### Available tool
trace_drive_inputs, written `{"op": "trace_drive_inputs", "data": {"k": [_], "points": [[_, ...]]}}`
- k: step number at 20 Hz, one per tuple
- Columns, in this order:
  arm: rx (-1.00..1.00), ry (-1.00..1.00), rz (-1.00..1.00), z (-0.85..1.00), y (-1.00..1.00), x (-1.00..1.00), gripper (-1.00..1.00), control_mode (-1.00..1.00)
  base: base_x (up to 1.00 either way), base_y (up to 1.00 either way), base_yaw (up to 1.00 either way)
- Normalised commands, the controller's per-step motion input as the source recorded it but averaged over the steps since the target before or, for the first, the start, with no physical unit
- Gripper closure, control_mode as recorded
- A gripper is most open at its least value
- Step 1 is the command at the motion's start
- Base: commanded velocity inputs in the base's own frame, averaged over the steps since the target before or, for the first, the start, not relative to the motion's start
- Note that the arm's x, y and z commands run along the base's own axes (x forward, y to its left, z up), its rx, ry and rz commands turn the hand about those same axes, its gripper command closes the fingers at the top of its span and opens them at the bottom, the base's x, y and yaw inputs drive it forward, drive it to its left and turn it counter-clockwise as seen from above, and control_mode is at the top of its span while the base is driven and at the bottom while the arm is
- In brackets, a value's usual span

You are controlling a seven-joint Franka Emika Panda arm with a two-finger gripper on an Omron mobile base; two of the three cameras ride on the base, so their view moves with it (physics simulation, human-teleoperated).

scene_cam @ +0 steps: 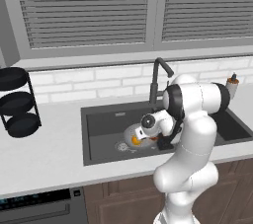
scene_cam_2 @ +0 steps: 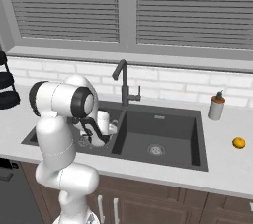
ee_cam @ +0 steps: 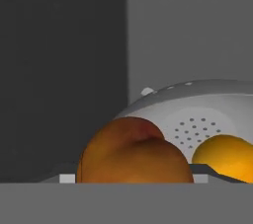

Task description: Put the colander in the sink, put the tangerine, peach, orange in the colander, and turn on the sink faucet and pour water over the colander.

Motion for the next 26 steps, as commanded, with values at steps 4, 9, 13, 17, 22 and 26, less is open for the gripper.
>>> {"op": "trace_drive_inputs", "data": {"k": [4,9,13,17,22,26], "points": [[0.03,0.0,-0.02,0.0,-0.15,0.0,-1.0,-1.0,0.0,0.0,0.0],[0.11,0.01,0.0,0.0,-0.02,0.01,-1.0,-1.0,0.0,0.0,0.0],[0.08,0.07,0.0,0.11,0.0,0.03,-1.0,-1.0,0.0,0.0,0.0],[0.08,0.02,0.0,0.67,0.05,0.0,-1.0,-1.0,0.0,0.0,0.0],[0.05,0.0,0.0,0.93,0.2,0.0,-1.0,-1.0,0.0,0.0,0.0],[0.06,0.0,0.0,1.0,0.12,-0.15,-1.0,-1.0,0.0,0.0,0.0]]}}
